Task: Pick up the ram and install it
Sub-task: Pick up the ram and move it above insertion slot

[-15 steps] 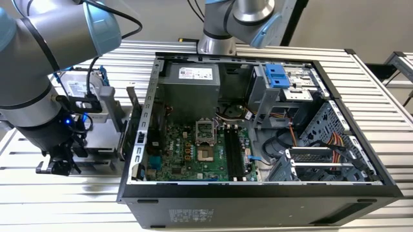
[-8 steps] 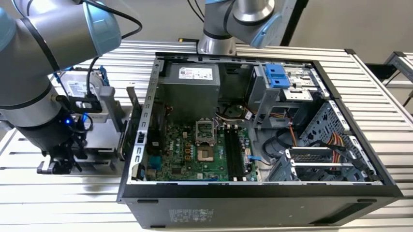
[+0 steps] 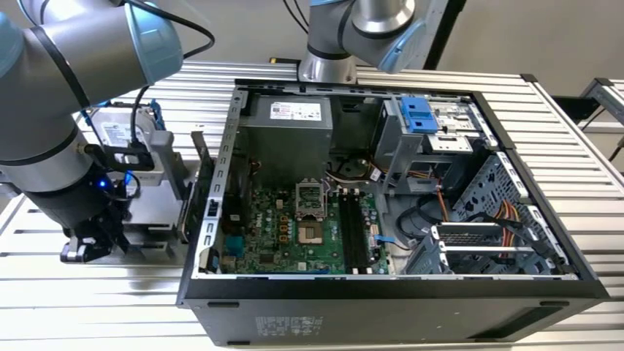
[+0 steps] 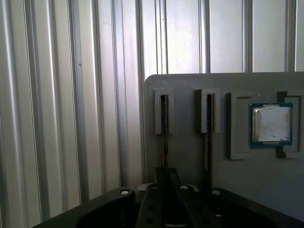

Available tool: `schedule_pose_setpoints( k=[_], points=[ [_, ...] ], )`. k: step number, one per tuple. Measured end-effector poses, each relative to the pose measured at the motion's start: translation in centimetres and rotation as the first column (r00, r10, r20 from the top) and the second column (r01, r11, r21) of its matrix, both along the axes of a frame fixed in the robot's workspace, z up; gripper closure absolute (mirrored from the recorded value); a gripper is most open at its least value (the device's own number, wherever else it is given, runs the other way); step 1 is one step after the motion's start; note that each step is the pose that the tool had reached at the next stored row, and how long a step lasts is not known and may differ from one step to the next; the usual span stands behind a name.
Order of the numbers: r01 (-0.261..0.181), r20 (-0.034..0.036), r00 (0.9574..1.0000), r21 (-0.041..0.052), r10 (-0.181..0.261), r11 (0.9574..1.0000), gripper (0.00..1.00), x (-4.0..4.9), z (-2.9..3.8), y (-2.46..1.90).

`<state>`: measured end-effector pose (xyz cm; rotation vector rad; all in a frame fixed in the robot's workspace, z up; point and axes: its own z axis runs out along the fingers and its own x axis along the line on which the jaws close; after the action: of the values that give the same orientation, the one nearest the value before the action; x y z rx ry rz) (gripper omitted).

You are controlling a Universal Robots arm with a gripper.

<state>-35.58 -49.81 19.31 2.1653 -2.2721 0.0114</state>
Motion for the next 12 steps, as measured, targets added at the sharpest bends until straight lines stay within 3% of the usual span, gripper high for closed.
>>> schedule_pose_setpoints(
  k=[12],
  points=[
    [0.0, -0.0001, 1.0, 0.0014, 0.0, 1.0, 1.0, 0.0, -0.03, 0.0]
  ],
)
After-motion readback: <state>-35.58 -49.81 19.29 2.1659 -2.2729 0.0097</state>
